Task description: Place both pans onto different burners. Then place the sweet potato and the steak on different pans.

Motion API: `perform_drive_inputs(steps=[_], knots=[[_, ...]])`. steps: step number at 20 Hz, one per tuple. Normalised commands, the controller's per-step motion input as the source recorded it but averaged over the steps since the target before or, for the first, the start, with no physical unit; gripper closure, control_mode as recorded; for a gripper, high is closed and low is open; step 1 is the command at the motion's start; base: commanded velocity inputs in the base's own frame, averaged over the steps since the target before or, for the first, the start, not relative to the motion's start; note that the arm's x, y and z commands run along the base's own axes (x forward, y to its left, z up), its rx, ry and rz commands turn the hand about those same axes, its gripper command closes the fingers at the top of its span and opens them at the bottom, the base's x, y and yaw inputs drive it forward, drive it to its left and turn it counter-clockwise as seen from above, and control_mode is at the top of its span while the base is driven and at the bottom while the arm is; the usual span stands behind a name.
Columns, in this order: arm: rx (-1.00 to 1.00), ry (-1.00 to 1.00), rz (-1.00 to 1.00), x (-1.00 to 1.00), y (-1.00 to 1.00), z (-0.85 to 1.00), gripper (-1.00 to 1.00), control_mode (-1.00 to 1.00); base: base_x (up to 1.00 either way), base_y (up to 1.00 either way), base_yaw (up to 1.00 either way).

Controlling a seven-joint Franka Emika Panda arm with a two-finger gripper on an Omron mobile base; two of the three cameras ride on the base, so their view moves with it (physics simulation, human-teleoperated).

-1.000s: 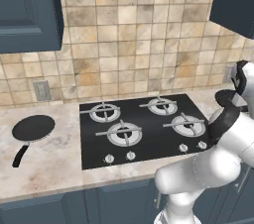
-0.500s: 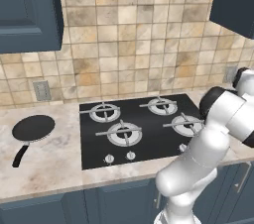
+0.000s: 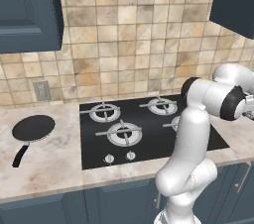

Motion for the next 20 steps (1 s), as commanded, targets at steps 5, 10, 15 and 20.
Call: perform_drive_inputs(steps=[5, 10, 15, 20], knots=[[0.0, 0.05, 0.0, 0.06, -0.23, -0.09, -1.0, -1.0, 0.0, 0.0, 0.0], [0.0, 0.06, 0.0, 0.0, -0.19, -0.14, -1.0, -1.0, 0.0, 0.0, 0.0], [0.0, 0.05, 0.0, 0.11, -0.07, -0.17, -1.0, -1.0, 0.0, 0.0, 0.0], [0.0, 0.02, 0.0, 0.27, -0.03, -0.24, -1.0, -1.0, 0.0, 0.0, 0.0]])
